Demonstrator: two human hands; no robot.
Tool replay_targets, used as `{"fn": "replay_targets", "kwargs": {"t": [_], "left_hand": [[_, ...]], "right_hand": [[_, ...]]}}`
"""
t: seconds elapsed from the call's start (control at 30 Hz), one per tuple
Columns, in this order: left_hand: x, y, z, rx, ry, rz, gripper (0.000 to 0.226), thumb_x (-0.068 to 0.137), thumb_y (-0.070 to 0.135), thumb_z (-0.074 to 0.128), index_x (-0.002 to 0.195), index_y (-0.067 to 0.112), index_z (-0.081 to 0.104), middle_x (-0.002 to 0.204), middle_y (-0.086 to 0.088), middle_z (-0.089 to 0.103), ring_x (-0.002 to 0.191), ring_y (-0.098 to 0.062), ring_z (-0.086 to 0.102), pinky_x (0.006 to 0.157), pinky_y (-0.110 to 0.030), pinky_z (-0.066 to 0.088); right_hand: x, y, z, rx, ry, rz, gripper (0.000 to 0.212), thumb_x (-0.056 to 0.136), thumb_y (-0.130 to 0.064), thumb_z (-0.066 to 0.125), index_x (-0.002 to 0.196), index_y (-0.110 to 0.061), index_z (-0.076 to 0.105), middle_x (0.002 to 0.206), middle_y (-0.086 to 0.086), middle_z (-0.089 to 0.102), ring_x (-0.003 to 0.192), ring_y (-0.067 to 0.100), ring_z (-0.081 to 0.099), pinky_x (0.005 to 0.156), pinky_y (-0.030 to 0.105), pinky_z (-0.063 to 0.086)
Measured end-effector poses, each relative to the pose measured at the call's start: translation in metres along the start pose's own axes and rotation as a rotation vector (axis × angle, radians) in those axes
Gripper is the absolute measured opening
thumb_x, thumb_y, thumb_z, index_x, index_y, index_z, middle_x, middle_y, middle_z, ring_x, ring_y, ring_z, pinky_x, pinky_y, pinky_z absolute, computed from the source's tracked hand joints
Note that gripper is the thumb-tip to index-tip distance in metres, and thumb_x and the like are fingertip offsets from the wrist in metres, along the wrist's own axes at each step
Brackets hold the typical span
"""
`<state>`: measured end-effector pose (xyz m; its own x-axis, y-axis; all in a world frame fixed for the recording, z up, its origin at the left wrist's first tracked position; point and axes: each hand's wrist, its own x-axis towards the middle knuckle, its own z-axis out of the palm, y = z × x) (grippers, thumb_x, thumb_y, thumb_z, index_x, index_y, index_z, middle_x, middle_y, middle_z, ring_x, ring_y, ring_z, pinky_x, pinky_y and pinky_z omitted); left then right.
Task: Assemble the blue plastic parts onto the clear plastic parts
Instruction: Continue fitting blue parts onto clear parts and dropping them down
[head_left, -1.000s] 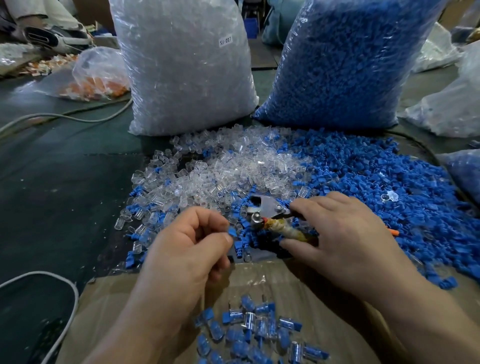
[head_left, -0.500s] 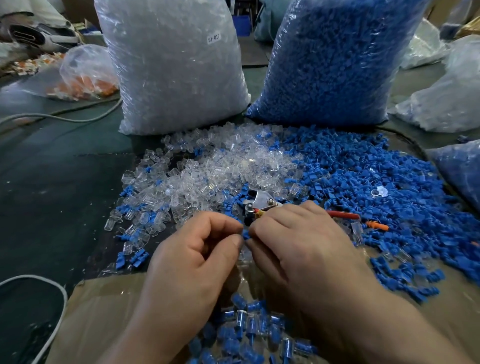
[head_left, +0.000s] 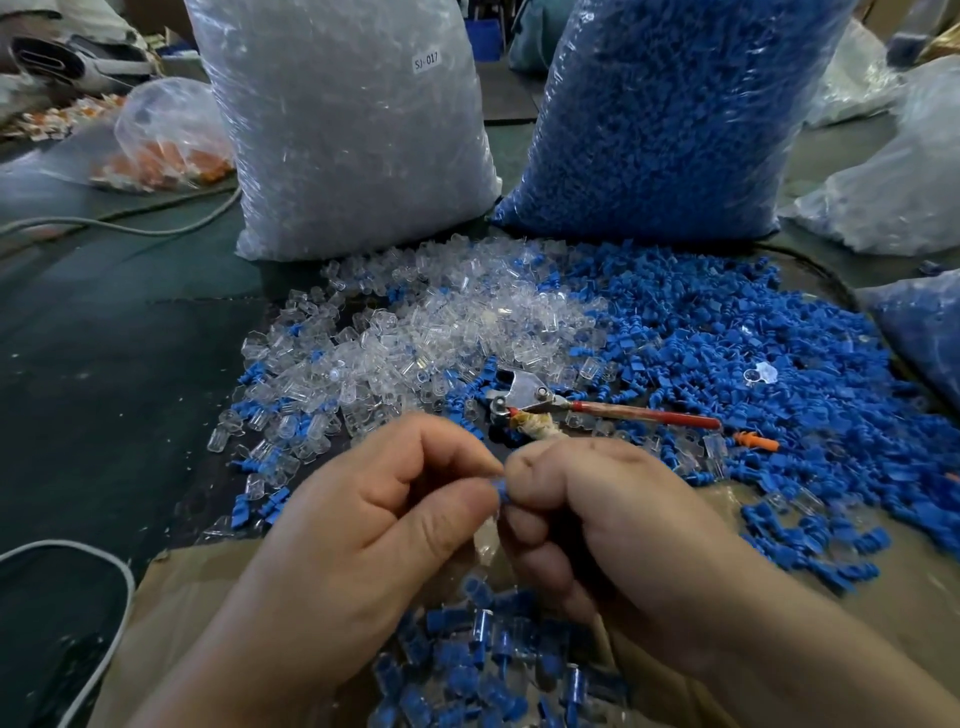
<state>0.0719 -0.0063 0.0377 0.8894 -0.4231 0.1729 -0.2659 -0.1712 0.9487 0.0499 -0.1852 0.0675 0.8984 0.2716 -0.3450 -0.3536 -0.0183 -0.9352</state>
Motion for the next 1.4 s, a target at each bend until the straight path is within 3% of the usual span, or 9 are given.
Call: {"fn": "replay_targets", "kwargs": {"t": [0.07,0.13,0.27,0.43,0.67,0.8,0.93,1.2,1.4], "left_hand": [[-0.002,0.002,-0.006,0.118,-0.005,0.019,0.03,0.078,0.063,0.07,0.095,0.039,0.07,0.078,0.003,0.071,0.062,-0.011,0.065,0.054,-0.026,0.054],[-0.002,0.001,-0.016,0.277,0.017,-0.016,0.016,0.077,0.049,0.07,0.089,0.039,0.069,0.077,0.01,0.072,0.062,-0.007,0.067,0.053,-0.014,0.052],[0.0,-0.003,-0.022,0.533,-0.176,-0.135,0.008,0.079,0.038,0.07,0.086,0.039,0.067,0.077,0.018,0.07,0.066,-0.005,0.066,0.059,-0.022,0.054],[0.002,0.001,-0.017,0.603,-0.345,-0.051,0.023,0.076,0.056,0.055,0.083,0.039,0.067,0.085,0.021,0.065,0.075,-0.001,0.064,0.061,-0.017,0.048],[0.008,-0.018,-0.015,0.778,0.171,-0.158,0.028,0.077,0.059,0.057,0.102,0.047,0.059,0.081,0.022,0.062,0.07,0.002,0.058,0.06,-0.019,0.043],[0.012,-0.02,-0.006,0.89,0.121,-0.157,0.051,0.079,0.062,0.053,0.128,0.048,0.052,0.095,0.035,0.042,0.079,0.002,0.051,0.073,-0.026,0.046],[0.014,-0.017,-0.001,0.91,0.098,-0.169,0.051,0.085,0.056,0.053,0.135,0.053,0.04,0.106,0.027,0.046,0.088,-0.004,0.053,0.08,-0.032,0.052],[0.015,-0.024,-0.001,0.943,0.117,-0.183,0.044,0.097,0.041,0.052,0.14,0.045,0.042,0.126,0.022,0.042,0.098,-0.004,0.049,0.087,-0.027,0.048],[0.014,-0.023,-0.002,0.904,0.151,-0.161,0.031,0.093,0.041,0.062,0.121,0.045,0.048,0.114,0.025,0.04,0.089,-0.001,0.052,0.077,-0.025,0.046]], "right_hand": [[0.0,0.0,-0.004,-0.203,0.014,0.029,0.027,0.077,-0.032,0.053,0.056,-0.016,0.056,0.049,0.001,0.049,0.044,0.016,0.041,0.043,0.028,0.034],[0.002,0.005,-0.008,-0.742,0.126,-0.083,0.033,0.087,-0.042,0.048,0.072,-0.015,0.057,0.06,-0.001,0.058,0.054,0.014,0.051,0.053,0.036,0.046],[0.002,0.014,-0.009,-1.305,0.241,-0.26,0.027,0.094,-0.055,0.037,0.089,-0.032,0.048,0.084,-0.013,0.056,0.077,0.009,0.053,0.067,0.035,0.047],[0.004,0.018,-0.008,-1.317,0.193,-0.287,0.026,0.091,-0.059,0.043,0.092,-0.033,0.043,0.091,-0.012,0.055,0.08,0.014,0.052,0.063,0.035,0.04],[0.027,0.025,-0.003,-1.369,0.283,-0.38,0.034,0.092,-0.063,0.042,0.106,-0.033,0.045,0.091,-0.01,0.041,0.085,0.022,0.055,0.061,0.036,0.033],[0.033,0.028,-0.001,-1.423,0.304,-0.399,0.034,0.095,-0.06,0.037,0.102,-0.03,0.052,0.086,-0.008,0.035,0.078,0.025,0.055,0.056,0.034,0.03],[0.032,0.027,0.001,-1.41,0.309,-0.419,0.027,0.098,-0.053,0.035,0.092,-0.029,0.046,0.082,-0.008,0.034,0.07,0.022,0.048,0.055,0.034,0.026],[0.028,0.026,-0.003,-1.147,0.382,-0.417,0.017,0.094,-0.043,0.041,0.094,-0.028,0.051,0.091,-0.009,0.057,0.082,0.018,0.056,0.074,0.04,0.047],[0.025,0.027,-0.006,-0.848,0.442,-0.384,0.009,0.09,-0.04,0.056,0.095,-0.035,0.061,0.082,-0.021,0.061,0.083,-0.005,0.053,0.064,0.012,0.04]]}}
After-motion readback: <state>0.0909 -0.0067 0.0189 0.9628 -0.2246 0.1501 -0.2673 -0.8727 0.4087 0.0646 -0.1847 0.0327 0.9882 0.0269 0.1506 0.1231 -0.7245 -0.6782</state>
